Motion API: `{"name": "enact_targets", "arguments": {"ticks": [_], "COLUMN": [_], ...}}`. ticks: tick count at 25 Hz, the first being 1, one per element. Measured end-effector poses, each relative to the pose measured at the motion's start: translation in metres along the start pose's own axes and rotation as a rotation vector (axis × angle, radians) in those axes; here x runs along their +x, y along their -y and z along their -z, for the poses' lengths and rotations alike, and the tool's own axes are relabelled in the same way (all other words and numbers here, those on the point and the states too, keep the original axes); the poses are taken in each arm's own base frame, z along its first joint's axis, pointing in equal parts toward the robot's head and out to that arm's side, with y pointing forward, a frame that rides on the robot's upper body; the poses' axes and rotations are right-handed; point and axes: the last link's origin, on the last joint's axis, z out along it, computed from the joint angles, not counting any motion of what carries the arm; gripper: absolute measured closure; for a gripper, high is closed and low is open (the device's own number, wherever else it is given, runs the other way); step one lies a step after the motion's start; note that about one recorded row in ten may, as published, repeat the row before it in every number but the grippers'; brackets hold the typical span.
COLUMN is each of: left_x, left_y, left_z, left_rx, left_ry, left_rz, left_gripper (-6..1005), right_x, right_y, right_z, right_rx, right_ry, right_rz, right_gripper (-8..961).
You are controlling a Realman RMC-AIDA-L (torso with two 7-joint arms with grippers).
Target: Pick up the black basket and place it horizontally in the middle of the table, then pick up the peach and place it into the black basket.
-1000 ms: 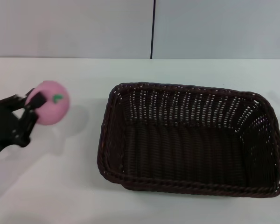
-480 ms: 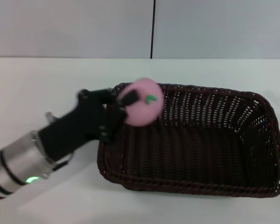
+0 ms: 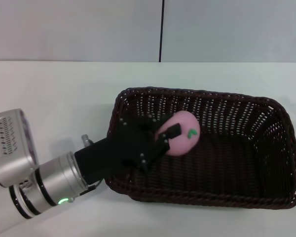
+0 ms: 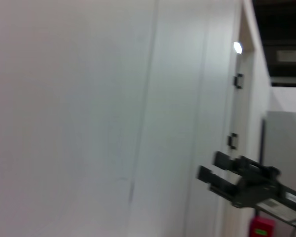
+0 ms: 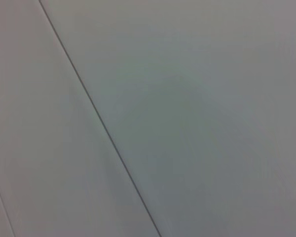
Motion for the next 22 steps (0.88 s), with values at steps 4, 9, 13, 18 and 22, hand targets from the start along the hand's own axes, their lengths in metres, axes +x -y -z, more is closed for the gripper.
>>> {"name": "enact_targets", "arguments": {"ticks": [4, 9, 13, 18, 22], "left_x": [-0.001, -0.002, -0.001, 0.002, 0.010], "left_y": [0.002, 0.002, 0.006, 0.021, 0.032], "left_z": [0.008, 0.012, 0.027, 0.055, 0.115], "left_rx": [0.053, 0.067, 0.148, 0.326, 0.620], "left_ry": [-0.014, -0.013, -0.043, -0.071, -0.134], "left_rz": [0.011, 0.013, -0.036, -0.090, -0.143], "left_gripper": [852, 705, 560, 344, 202], "right_x": [0.000, -0.001, -0.001, -0.001, -0.002], "right_y": [-0.001, -0.001, 0.001, 0.005, 0.015], "right_z": [0.002, 0.003, 0.004, 0.020, 0.054], "right_rx": [-0.004, -0.001, 0.008, 0.102, 0.402], "right_ry": [0.004, 0.003, 0.004, 0.044, 0.216], "right_rz": [-0.001, 0.000, 0.006, 0.065, 0.203], "right_gripper": [405, 405, 405, 405, 405]}}
